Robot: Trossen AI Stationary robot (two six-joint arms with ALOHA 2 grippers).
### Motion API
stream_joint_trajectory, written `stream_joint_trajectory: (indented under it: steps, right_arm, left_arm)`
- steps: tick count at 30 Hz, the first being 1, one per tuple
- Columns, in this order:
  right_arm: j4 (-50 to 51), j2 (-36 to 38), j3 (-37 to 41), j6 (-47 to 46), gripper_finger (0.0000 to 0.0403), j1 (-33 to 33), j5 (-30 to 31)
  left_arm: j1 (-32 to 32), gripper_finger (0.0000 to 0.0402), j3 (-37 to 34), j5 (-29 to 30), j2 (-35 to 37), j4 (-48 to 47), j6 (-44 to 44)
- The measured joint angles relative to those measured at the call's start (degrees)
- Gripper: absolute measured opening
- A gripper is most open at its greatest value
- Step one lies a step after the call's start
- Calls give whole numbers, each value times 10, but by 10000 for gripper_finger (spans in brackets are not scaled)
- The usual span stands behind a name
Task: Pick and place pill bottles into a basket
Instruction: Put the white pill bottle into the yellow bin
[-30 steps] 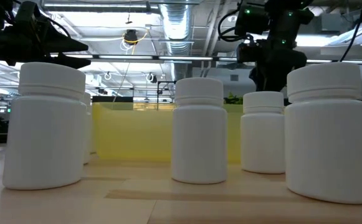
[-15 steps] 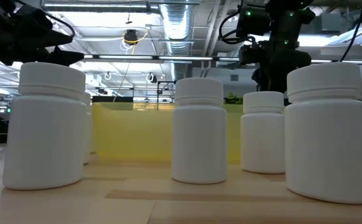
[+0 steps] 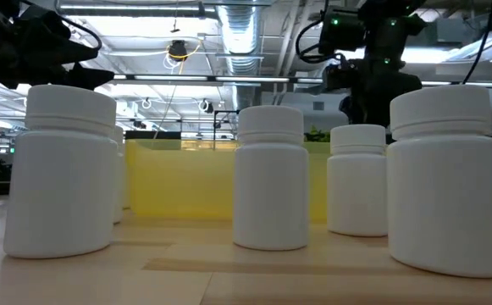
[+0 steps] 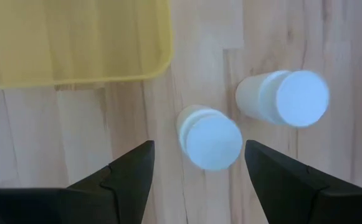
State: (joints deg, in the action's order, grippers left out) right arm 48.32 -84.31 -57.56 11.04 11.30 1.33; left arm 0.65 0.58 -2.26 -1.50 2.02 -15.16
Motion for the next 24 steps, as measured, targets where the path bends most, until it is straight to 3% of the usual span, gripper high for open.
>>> stream_joint_trajectory:
  steps: [24]
  right_arm:
    - [-3, -23, 0, 30, 244, 32, -30]
  left_arm:
    - [0, 194, 0, 0, 0, 0, 0]
